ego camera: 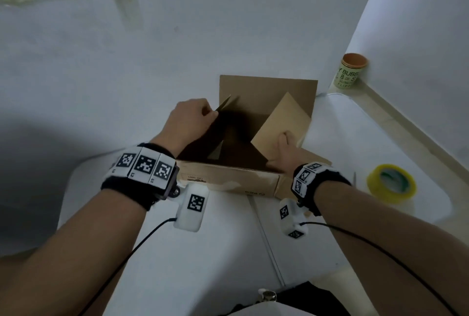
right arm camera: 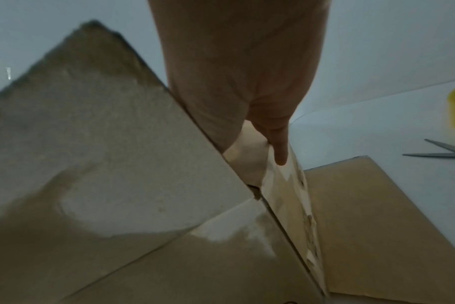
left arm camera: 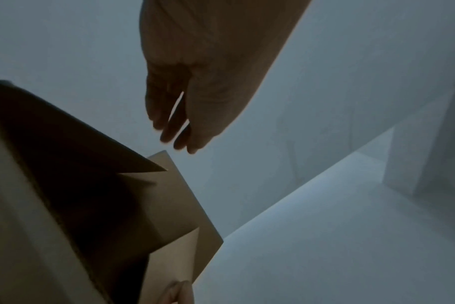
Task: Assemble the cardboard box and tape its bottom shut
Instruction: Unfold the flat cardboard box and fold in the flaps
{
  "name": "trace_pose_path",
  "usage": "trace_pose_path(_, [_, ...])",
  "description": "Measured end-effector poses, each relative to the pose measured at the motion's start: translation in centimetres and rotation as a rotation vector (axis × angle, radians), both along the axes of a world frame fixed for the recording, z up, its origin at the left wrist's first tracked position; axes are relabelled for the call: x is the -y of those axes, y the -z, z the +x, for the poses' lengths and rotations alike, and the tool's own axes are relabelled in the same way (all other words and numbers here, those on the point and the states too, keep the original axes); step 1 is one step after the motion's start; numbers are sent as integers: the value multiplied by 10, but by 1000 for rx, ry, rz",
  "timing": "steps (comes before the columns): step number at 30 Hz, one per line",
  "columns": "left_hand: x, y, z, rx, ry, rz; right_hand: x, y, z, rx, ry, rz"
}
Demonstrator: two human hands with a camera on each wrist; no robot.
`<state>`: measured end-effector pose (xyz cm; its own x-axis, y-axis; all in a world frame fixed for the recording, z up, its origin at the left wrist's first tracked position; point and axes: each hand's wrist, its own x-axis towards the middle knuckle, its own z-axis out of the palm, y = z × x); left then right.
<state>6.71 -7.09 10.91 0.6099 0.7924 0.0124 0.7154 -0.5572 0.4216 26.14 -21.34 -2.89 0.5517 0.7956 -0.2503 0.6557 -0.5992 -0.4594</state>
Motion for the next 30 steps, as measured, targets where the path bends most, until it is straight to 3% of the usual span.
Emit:
trace_pose_path(2, [-10,13,9,-190,25,42,6,0,1,-6,-32,21])
trace_pose_path(4, [-17,27,12,-420,27,-55,13,-3,2,-6,-51,9])
trace_pose_path(6, [-21,40,11,-512,60,-101,20,-8,4,-38,-51,16])
trace_pose_path(12, [-15,51,5,-419,-33,-88,35,-16,1,-102,-50,43])
trace_pose_path(20, [-17,50,-14,-227,-245,-127,54,-20,-1,-128,-238,-173])
trace_pose_path(30, [-7,53,-24,-119,-232,-176,47,-23,-12,-140,-325,-381])
